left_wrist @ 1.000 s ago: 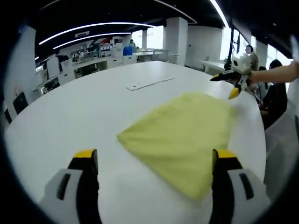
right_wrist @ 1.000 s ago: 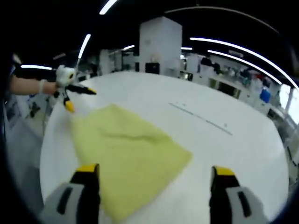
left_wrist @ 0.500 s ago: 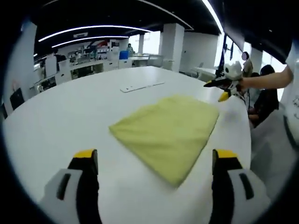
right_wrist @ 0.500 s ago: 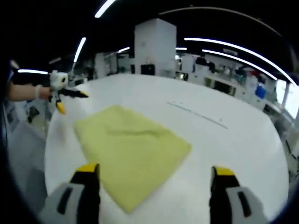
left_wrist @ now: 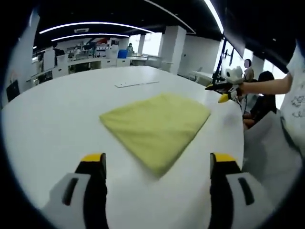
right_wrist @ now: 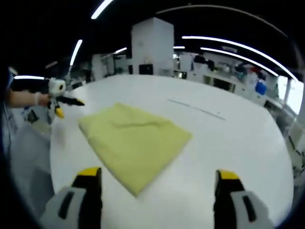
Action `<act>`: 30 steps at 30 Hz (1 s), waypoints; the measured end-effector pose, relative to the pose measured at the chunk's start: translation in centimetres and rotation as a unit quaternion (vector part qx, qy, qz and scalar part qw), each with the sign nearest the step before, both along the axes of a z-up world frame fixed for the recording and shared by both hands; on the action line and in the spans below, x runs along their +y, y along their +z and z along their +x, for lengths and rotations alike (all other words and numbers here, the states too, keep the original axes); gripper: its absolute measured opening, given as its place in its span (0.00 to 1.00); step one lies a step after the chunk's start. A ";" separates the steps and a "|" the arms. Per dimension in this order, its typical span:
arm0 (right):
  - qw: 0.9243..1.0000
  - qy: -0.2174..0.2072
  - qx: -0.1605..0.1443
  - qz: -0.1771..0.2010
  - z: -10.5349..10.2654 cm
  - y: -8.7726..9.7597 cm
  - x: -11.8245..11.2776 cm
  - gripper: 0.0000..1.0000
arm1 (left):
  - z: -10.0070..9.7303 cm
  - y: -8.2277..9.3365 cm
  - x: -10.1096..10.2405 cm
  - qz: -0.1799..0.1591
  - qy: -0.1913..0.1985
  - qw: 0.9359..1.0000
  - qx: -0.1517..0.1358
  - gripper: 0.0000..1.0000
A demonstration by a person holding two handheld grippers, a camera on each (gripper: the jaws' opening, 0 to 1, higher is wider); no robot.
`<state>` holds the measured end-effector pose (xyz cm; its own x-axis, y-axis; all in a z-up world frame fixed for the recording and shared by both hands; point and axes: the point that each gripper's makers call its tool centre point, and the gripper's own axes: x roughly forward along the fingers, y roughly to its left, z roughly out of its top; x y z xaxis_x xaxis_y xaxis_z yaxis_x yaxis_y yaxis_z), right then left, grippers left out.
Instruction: Fold the garment on the visible template until the final outline fits inside the template.
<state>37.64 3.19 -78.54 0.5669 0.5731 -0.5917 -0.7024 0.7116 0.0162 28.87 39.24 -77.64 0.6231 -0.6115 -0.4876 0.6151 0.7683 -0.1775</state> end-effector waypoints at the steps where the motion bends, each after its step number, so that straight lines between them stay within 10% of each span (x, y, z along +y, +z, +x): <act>1: 1.000 0.000 0.000 -0.002 -0.1 -0.1 -0.1 0.99 | 0.0 -0.1 0.1 -0.002 0.000 1.000 0.001 0.86; 17: 0.999 0.016 0.033 0.026 -1.9 -1.1 1.1 0.84 | -1.0 -2.1 0.4 0.004 0.008 0.999 0.034 0.58; 30: 0.996 0.032 0.082 0.026 -3.6 -3.6 1.7 0.26 | -1.5 -3.7 0.4 0.016 0.002 0.998 0.063 0.29</act>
<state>34.04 4.88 -82.10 0.4268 0.6368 -0.6421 -0.7310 0.6609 0.1696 27.34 39.66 -81.32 0.5581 -0.5920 -0.5815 0.5861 0.7773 -0.2287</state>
